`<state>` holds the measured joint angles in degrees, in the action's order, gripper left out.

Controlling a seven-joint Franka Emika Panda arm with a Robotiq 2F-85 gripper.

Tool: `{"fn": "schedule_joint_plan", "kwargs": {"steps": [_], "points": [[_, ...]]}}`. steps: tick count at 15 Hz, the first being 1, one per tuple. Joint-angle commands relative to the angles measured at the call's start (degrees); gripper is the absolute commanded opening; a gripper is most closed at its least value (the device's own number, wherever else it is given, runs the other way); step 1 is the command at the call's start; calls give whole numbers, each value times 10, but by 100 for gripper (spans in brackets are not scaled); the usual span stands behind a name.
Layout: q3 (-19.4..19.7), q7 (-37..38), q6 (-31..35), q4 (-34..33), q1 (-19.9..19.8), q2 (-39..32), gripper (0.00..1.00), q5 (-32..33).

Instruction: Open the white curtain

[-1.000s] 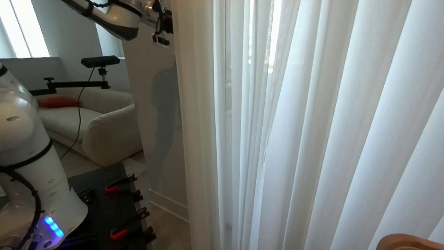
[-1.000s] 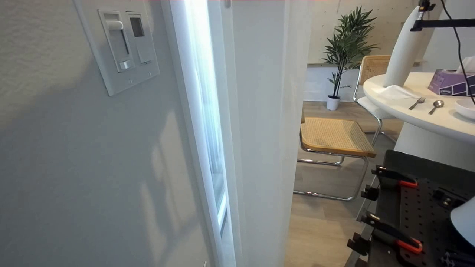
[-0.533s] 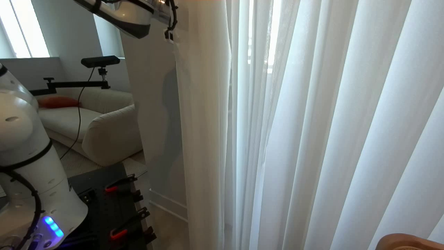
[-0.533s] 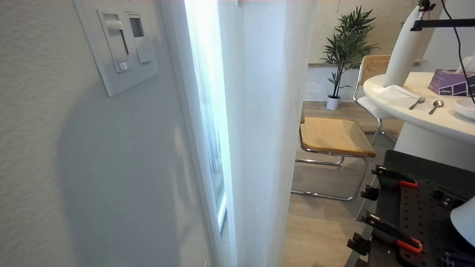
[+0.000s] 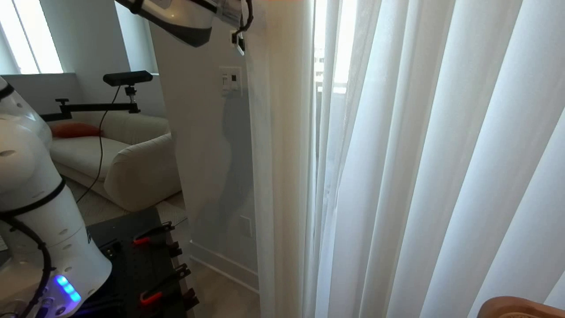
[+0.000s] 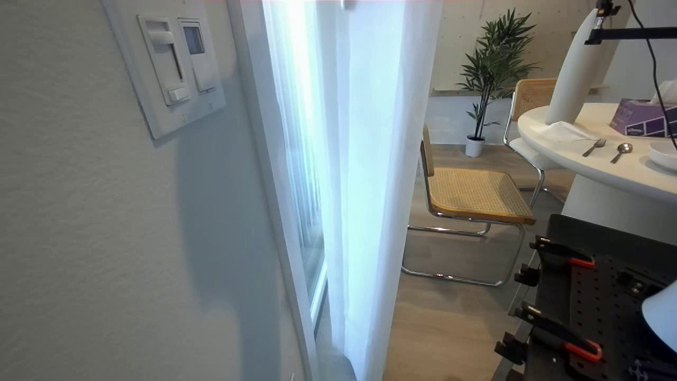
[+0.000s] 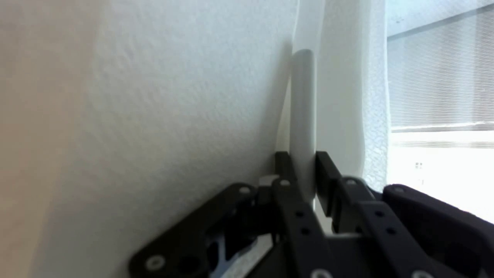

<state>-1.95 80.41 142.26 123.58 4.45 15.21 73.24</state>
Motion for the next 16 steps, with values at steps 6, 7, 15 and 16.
{"fn": "schedule_joint_plan", "kwargs": {"steps": [6, 7, 15, 16], "points": [[21, -113, 43, -200, -35, -186, 5, -98], [24, -137, 46, -229, -40, -209, 5, -121], [72, -412, -33, -469, -86, -354, 5, -381], [83, -437, -48, -500, -89, -372, 5, -404]]}}
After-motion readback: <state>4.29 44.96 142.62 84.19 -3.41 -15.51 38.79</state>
